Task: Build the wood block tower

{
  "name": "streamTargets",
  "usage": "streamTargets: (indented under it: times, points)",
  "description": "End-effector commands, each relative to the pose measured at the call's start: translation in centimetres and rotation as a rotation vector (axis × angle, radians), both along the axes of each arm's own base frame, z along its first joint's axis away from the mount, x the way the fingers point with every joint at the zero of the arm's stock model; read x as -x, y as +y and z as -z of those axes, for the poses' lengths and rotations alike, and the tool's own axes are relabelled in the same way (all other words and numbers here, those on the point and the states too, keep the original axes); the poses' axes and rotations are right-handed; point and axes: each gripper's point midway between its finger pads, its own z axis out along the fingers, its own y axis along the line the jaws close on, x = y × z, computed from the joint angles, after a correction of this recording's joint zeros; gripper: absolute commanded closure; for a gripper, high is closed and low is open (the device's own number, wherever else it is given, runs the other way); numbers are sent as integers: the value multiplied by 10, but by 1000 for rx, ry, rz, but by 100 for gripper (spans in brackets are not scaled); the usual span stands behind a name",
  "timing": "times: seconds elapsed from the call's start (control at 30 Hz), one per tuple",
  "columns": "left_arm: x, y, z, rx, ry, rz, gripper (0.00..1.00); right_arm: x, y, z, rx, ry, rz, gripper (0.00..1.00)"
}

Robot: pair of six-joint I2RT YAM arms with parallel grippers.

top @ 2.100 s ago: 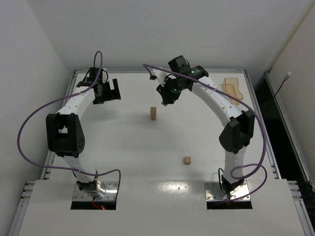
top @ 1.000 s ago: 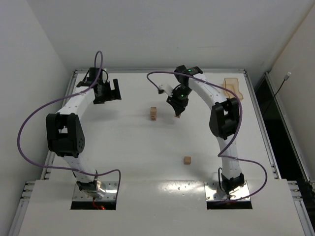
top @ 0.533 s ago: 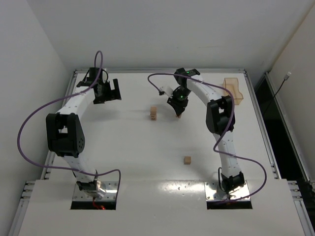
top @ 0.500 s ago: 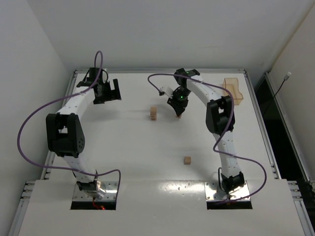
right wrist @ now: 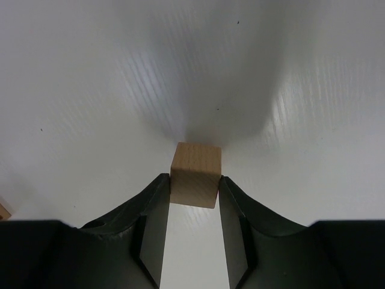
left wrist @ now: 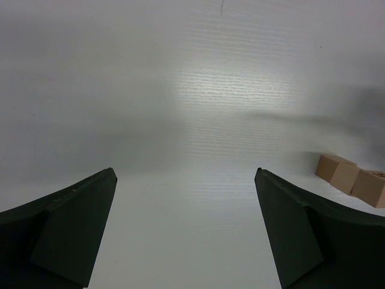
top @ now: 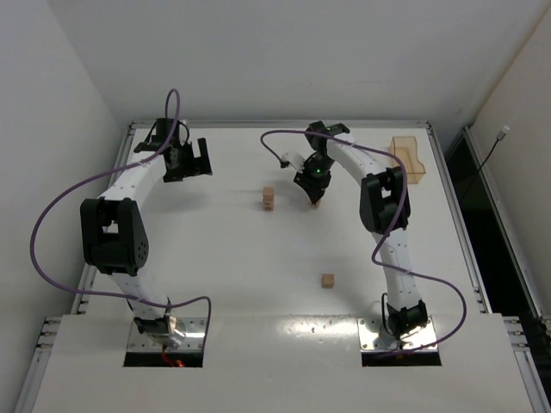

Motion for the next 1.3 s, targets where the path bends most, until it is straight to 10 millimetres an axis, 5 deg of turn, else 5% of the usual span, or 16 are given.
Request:
streamTargets:
  times: [0.0, 0.43, 0.57, 0.83, 1.27]
  points:
    - [-11, 2, -9, 4, -39, -2, 0, -5, 1, 2, -29, -3, 37, 66]
    - [-11, 4, -9, -3, -39, -7, 0, -7, -5, -2, -122, -17, 194, 57]
    - [-11, 6, -9, -10, -40, -13, 0, -10, -1, -26, -178, -103, 230, 56]
    - [-13, 5, -9, -10, -39, -13, 0, -10, -1, -38, -237, -176, 253, 56]
    - [-14, 7, -8, -23, -40, -12, 0, -8, -2, -30, -241, -199, 263, 56]
